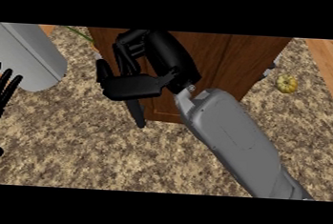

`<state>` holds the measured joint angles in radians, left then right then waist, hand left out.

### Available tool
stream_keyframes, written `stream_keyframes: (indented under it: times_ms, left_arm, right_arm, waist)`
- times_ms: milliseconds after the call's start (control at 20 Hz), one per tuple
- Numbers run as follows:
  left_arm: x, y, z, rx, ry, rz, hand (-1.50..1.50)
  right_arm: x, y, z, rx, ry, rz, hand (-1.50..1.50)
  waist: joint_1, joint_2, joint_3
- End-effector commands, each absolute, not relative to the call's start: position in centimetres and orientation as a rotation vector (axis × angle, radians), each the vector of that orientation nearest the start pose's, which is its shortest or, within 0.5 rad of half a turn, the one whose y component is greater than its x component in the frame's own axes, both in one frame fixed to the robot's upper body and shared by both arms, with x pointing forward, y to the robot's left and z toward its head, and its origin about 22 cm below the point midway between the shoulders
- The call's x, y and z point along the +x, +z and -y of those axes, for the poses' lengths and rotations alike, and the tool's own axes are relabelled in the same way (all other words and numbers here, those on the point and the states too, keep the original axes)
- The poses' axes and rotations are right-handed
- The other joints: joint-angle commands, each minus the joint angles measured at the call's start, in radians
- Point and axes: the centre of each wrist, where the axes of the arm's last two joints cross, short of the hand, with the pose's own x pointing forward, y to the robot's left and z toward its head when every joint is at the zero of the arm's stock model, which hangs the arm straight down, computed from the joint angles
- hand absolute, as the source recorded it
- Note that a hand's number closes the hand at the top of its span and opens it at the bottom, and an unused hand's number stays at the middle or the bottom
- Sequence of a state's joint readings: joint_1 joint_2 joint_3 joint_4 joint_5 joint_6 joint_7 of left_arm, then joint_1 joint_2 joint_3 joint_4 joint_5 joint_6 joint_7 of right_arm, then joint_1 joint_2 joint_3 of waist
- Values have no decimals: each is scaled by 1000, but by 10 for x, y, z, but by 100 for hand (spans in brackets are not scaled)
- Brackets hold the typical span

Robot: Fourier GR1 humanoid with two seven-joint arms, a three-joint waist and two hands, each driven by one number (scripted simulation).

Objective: Pick up the wine, place it into the cabinet and close the cabinet

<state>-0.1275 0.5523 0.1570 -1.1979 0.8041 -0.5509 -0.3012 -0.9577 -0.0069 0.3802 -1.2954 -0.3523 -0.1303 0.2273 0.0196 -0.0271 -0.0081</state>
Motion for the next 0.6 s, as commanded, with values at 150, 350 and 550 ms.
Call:
stream_keyframes:
  times_ms: [150, 350, 550]
  left_arm:
    - [267, 28, -414, -465, 87, 1841, -150]
    - [269, 32, -405, -480, 60, 1853, -150]
    - [266, 31, -409, -499, 55, 1841, -150]
  right_arm:
    - [385, 180, 62, 387, 488, 1747, 150]
    - [391, 181, 60, 360, 470, 1735, 150]
    - [393, 175, 70, 369, 478, 1748, 150]
  waist:
    - [-4, 37, 7]
    - [7, 38, 7]
    - [3, 38, 7]
